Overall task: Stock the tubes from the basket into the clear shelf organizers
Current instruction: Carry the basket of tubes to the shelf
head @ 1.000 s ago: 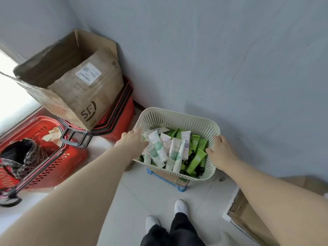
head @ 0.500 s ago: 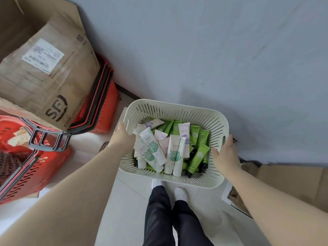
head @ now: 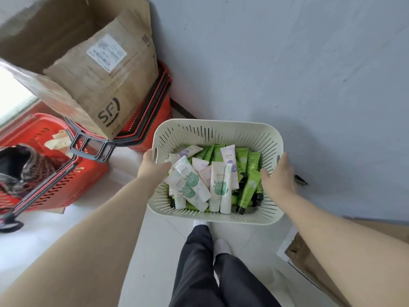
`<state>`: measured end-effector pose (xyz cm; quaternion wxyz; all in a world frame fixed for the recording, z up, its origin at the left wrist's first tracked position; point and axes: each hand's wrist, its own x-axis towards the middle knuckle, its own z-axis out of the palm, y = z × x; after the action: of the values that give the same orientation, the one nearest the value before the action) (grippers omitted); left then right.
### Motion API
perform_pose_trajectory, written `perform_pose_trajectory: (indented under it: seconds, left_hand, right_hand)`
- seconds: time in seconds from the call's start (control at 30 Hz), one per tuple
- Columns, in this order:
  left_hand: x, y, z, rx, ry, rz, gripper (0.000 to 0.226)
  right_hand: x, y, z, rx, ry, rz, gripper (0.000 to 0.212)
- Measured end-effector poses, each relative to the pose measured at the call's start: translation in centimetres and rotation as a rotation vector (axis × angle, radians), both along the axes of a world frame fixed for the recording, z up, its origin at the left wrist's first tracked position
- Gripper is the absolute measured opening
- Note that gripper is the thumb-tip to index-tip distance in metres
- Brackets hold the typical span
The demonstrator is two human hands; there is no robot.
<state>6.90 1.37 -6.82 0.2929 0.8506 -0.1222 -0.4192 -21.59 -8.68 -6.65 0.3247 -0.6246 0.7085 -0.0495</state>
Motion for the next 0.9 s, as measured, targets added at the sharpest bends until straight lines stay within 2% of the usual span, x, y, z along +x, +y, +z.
perform_pose_trajectory:
  seconds: [0.1, 0.23, 0.37, 0.47, 0.73, 0.9]
  left_hand:
    - [0.0, 4.3, 1.8, -0.029, -0.025, 0.083, 0.075]
    - [-0.5, 12.8, 4.9, -0.049, -0.04, 0.311, 0.083]
    - [-2.0, 21.3, 7.4, -0.109, -0.031, 0.549, 0.069]
    - [-3.6, 28.6, 8.4, -0.08, -0.02, 0.706, 0.092]
    - [-9.9, 49.8, 8.8, -0.062, -0.071, 1.124, 0.092]
    - [-16.2, 63.8, 8.2, -0.107, -0.062, 1.353, 0.106]
  right_hand:
    - [1.5, 0.9, 1.2, -0.004, 0.008, 0.121, 0.063]
    - [4.5, 4.2, 3.6, -0.031, -0.033, 0.344, 0.064]
    - [8.5, 8.4, 5.4, -0.042, -0.029, 0.565, 0.067]
    - [11.8, 13.0, 6.4, -0.006, -0.068, 0.699, 0.07]
    - [17.1, 30.4, 8.4, 0.015, -0.028, 1.112, 0.08]
    - [17.3, 44.9, 9.0, 0.05, -0.017, 1.309, 0.081]
